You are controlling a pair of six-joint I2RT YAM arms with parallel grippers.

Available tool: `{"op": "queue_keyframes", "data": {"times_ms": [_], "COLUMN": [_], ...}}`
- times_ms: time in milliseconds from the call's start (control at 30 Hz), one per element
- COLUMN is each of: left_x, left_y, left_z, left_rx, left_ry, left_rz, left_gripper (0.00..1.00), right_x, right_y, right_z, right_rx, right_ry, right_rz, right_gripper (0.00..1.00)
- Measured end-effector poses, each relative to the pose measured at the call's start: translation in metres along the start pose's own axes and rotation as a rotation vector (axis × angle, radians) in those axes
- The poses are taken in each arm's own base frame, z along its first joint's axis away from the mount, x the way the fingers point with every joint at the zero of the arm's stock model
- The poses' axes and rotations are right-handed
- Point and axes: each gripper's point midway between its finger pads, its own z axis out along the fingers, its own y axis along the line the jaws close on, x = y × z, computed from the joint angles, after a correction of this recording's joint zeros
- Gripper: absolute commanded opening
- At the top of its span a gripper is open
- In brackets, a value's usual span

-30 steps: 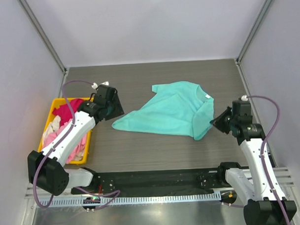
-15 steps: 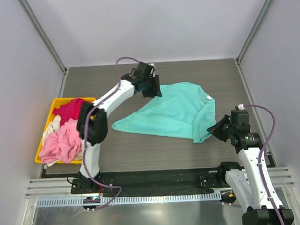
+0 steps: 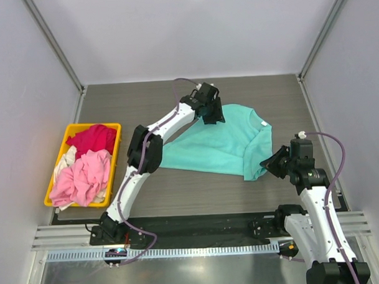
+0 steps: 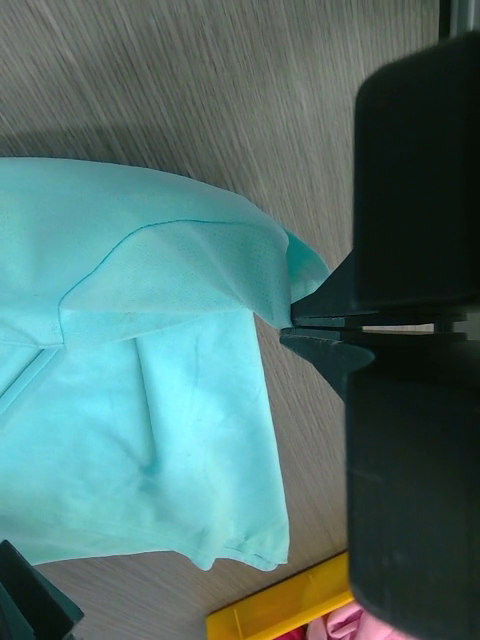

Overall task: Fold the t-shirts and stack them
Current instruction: Flatten the tshirt out

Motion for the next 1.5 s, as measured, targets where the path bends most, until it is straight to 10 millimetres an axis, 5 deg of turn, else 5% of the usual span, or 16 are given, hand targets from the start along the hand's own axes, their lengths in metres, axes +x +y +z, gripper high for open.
{"op": "queue_keyframes", "data": {"times_ms": [333, 767, 1100, 1400, 1500], "left_x": [0.004, -0.019, -0.012, -0.008, -0.006], "left_y": [0.011, 0.000, 0.007, 0.005, 0.000], "left_z": [0.037, 0.044, 0.059, 0.060, 0.060], "left_rx": [-0.024, -0.003, 0.000, 0.024, 0.050], "left_ry": [-0.037, -0.168, -0.155, -0.137, -0.124], "left_rz": [-0.057, 0.048, 0.075, 0.102, 0.105], "left_gripper": [0.45, 0.45, 0.36, 0.18, 0.00], "right_x": [-0.002, 0.001, 0.001, 0.001, 0.001], "right_y": [0.004, 0.006, 0.006, 0.003, 0.003], "right_z": [-0.002, -0.002, -0.002, 0.000, 0.001], "right_rx": [-0.027, -0.043, -0.041, -0.026, -0.025], "right_ry": [-0.016, -0.007, -0.008, -0.004, -0.006], "right_rz": [-0.014, -0.040, -0.043, -0.040, -0.040], "right_gripper": [0.01, 0.01, 0.01, 0.01, 0.01]}}
